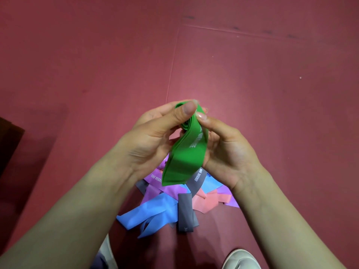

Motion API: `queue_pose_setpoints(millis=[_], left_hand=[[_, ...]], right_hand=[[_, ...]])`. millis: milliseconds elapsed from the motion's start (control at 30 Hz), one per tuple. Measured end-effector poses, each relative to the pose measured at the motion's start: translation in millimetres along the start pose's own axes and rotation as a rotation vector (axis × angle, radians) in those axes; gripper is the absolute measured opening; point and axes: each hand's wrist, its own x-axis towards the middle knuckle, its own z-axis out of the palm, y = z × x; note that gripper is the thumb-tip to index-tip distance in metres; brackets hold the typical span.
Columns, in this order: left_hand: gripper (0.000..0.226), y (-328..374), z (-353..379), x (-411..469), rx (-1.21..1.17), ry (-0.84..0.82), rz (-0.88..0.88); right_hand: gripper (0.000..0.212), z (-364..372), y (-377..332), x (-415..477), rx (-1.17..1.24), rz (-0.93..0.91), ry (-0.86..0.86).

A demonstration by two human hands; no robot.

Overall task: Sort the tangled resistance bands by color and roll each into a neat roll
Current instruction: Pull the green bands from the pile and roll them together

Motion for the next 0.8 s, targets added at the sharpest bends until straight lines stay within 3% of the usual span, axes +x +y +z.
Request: queue_pose_setpoints(millis=[333, 567, 800], left_hand=[[0.029, -5.1, 4.6, 5.5, 0.008, 0.078, 0.044], [0.056, -5.2, 6.0, 6.0, 0.007, 0.073, -0.004], [0.039, -2.3, 4.4, 3.9, 0.088, 0.024, 0.004]], right_hand=[[0.019, 3.2, -0.1, 2.7, -0.026, 0.037, 0.055], [0.016, 1.9, -3.0, 1.6, -0.055, 0.011, 0.065], [0.013, 1.3, -1.1, 1.6, -0.070, 0.038, 0.065]])
